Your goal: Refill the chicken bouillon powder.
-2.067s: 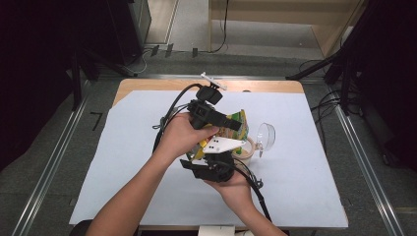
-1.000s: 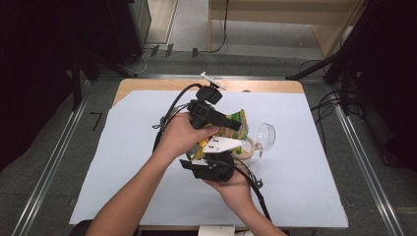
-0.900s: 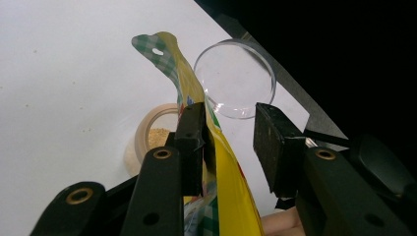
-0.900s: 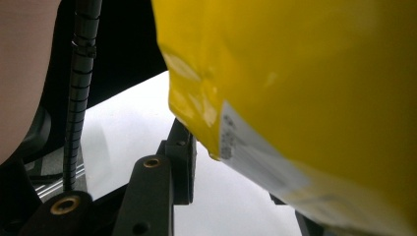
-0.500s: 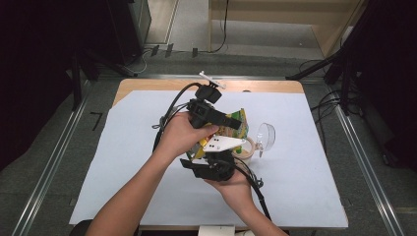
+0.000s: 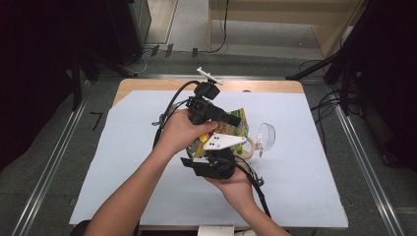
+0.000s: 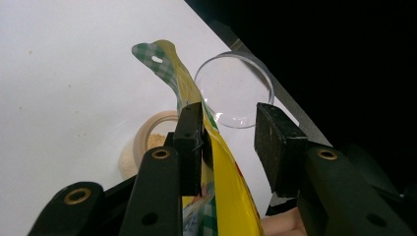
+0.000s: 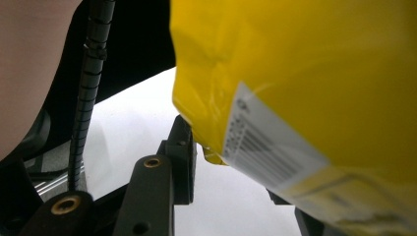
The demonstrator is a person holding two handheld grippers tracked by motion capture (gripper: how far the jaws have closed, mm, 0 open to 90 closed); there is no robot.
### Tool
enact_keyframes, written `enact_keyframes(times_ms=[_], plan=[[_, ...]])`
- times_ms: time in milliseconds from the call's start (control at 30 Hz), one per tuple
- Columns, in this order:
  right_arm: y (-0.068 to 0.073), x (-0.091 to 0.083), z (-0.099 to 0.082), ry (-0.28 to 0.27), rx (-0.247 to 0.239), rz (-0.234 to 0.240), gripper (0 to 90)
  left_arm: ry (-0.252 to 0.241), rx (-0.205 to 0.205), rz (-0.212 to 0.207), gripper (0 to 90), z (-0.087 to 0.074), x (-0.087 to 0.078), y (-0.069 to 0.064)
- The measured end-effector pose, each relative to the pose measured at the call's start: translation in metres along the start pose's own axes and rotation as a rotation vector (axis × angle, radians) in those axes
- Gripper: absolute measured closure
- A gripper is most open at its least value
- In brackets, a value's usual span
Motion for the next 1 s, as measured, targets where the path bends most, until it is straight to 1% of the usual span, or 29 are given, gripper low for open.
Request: enact_keyframes(times_ms=[33,67,167,333,400,433,567,733,833,933,1000], plan=[[0.0,0.0,0.0,0.0,0.0,0.0,63.0,0.0,0.0,0.0,64.8,0.0,0.0,0.0],[0.0,0.001,0.0,0.003,-0.001,0.004,61.9,0.005,-0.012,-0.015,64.8,0.0,0.0,0.003],[0.001,0.001,0.0,0.006,0.0,0.005,61.8,0.013,-0.023,-0.022,64.9,0.0,0.001,0.005],[0.0,0.001,0.0,0.006,-0.003,0.007,61.6,0.025,-0.03,-0.031,65.1,0.001,0.002,0.007],[0.0,0.002,0.0,0.009,-0.001,0.008,60.0,0.03,-0.034,-0.035,65.1,0.0,0.002,0.007],[0.0,0.002,-0.001,0.013,-0.01,0.002,58.9,0.031,-0.031,-0.037,65.1,-0.001,0.002,0.008],[0.001,0.004,-0.004,0.019,-0.023,0.002,57.2,0.025,-0.032,-0.038,65.3,-0.006,0.001,0.008],[0.002,0.006,-0.007,0.029,-0.036,0.004,56.4,0.012,-0.042,-0.041,65.4,-0.013,-0.001,0.008],[0.002,0.007,-0.009,0.033,-0.038,0.006,56.4,0.003,-0.035,-0.041,65.4,-0.016,-0.002,0.007],[0.002,0.007,-0.01,0.033,-0.05,0.008,56.4,-0.007,-0.039,-0.039,65.4,-0.019,-0.002,0.007],[0.002,0.007,-0.011,0.035,-0.061,0.008,55.6,-0.008,-0.032,-0.038,65.4,-0.019,-0.003,0.007]])
Point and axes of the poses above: each handheld gripper's, and its own axes: x roughly forward along the jaws, z roughly out of its top, y roughly to its left, the point moved 2 cm from there along x, roughly forward along the jaws, and after that the axes turned 14 degrees about x, right-handed, at the moved point
